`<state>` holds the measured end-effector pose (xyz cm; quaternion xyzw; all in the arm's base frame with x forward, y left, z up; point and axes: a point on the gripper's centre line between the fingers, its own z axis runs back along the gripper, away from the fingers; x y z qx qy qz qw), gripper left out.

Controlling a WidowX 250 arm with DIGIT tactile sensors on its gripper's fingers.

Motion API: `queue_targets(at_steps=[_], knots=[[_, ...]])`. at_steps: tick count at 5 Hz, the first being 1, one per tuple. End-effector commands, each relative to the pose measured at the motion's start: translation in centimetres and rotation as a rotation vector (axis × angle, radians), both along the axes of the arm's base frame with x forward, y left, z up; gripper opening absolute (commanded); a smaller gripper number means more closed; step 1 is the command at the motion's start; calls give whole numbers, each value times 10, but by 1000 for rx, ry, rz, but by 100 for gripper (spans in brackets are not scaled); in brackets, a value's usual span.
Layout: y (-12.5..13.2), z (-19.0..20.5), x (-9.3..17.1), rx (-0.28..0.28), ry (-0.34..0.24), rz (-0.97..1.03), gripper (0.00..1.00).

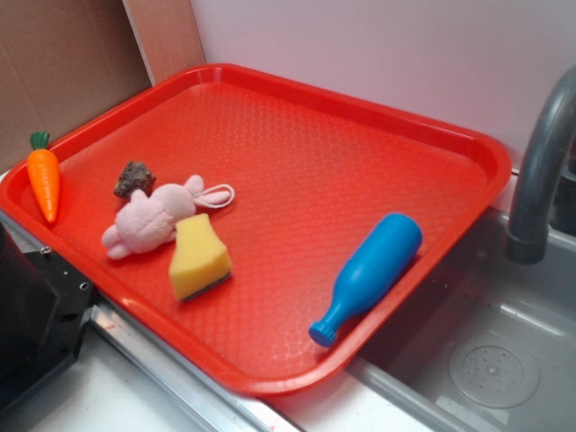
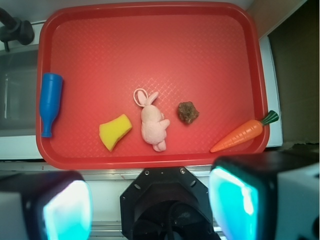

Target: Grab the carrot.

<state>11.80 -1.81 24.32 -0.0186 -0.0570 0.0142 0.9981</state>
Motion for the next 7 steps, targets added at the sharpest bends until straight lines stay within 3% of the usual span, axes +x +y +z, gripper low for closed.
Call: queue_targets(at_steps=[1, 2, 3, 4, 5, 7], knots=[[0, 0, 0, 0, 0, 0, 100], [49, -50, 15, 79, 86, 246, 100], [84, -99, 14, 68, 39, 498, 100], [112, -125, 5, 123, 21, 750, 100], [142, -157, 0, 164, 31, 803, 100], [142, -157, 0, 164, 31, 803, 100]])
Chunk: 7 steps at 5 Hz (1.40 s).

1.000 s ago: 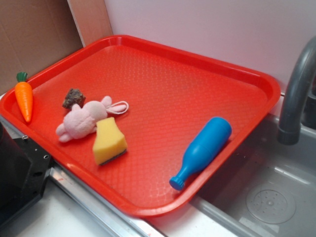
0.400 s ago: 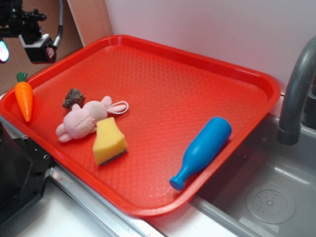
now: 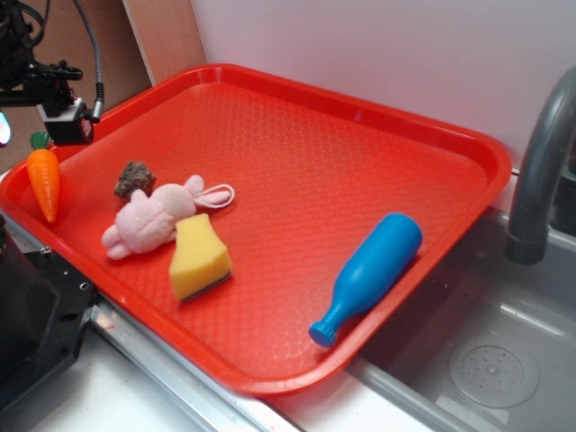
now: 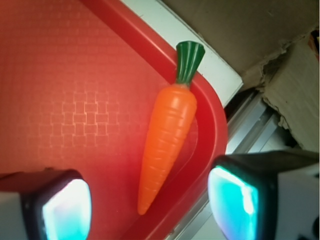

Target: Grab the carrot.

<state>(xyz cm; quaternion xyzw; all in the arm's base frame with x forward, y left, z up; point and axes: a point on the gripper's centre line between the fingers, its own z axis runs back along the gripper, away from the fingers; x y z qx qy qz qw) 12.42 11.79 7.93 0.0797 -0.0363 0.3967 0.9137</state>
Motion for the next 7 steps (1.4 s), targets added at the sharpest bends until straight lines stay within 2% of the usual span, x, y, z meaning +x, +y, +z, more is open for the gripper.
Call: queue_targets(at_steps=[1, 2, 3, 4, 6, 7], knots=[[6, 7, -6, 17, -14, 3, 100], [15, -9, -11, 1, -25, 66, 100], [20, -23, -9, 35, -77, 109, 100], [21, -37, -6, 47, -72, 131, 100], [22, -63, 5, 39, -5, 79, 100], [18, -70, 9, 22, 17, 32, 0]])
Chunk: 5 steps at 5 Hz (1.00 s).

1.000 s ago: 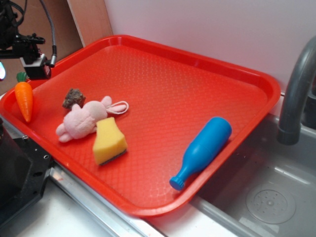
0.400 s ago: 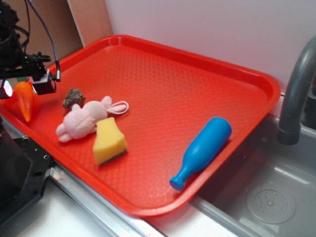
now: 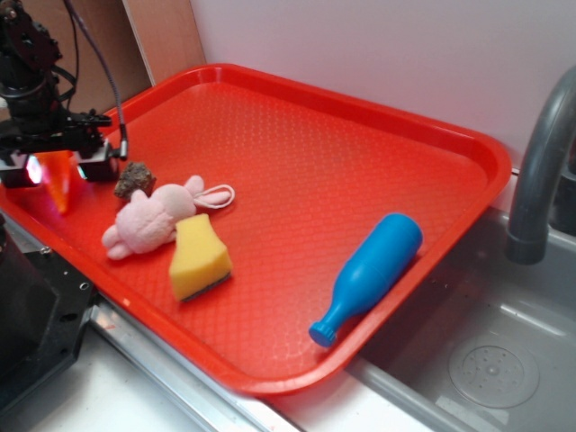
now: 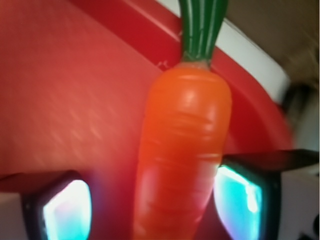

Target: Grab the carrot.

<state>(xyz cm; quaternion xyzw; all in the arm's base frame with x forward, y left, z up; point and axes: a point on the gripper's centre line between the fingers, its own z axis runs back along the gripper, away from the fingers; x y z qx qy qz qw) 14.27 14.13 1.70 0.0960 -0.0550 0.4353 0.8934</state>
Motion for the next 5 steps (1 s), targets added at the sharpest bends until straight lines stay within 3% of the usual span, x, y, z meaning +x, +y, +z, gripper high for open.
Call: queue_targets(at_steps=[1, 2, 3, 5], knots=[[-13, 0, -3, -100, 67, -246, 0], [-22, 17, 3, -171, 100, -474, 0], [-45, 66, 14, -136, 102, -616, 0], [-99, 158, 46, -108, 30, -787, 0]])
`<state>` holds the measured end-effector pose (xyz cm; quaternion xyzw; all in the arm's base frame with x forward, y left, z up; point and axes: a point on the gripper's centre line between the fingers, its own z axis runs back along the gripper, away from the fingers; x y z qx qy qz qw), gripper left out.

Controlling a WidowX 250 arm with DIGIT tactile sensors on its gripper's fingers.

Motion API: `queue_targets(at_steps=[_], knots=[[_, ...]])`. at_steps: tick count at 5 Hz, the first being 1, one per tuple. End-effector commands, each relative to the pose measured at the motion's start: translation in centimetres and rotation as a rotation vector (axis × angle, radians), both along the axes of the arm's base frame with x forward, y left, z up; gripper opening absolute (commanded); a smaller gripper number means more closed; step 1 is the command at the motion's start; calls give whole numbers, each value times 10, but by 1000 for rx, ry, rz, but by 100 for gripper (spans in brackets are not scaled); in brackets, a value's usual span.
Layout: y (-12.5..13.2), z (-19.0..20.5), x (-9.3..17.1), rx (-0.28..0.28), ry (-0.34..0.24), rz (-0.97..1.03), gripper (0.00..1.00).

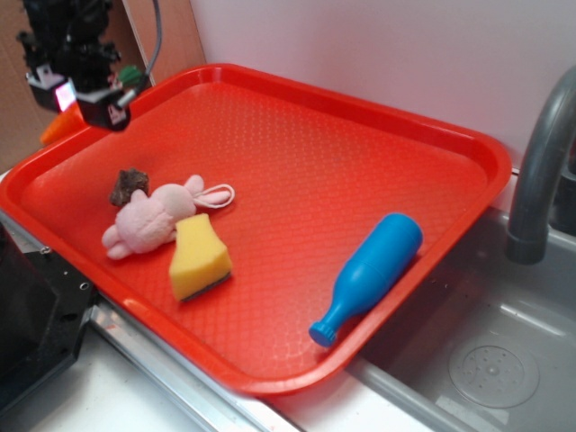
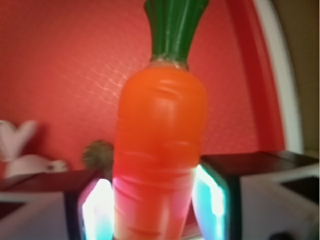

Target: Grab the carrot.

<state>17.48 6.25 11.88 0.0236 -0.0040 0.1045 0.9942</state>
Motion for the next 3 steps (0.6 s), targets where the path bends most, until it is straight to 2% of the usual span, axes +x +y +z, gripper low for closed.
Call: queue_targets(at_steps=[1, 2, 3], knots=[[-26, 75, 19, 32, -116, -91, 0], [-18, 87, 18, 27, -142, -63, 0], [-14, 85, 18, 33, -132, -65, 0]])
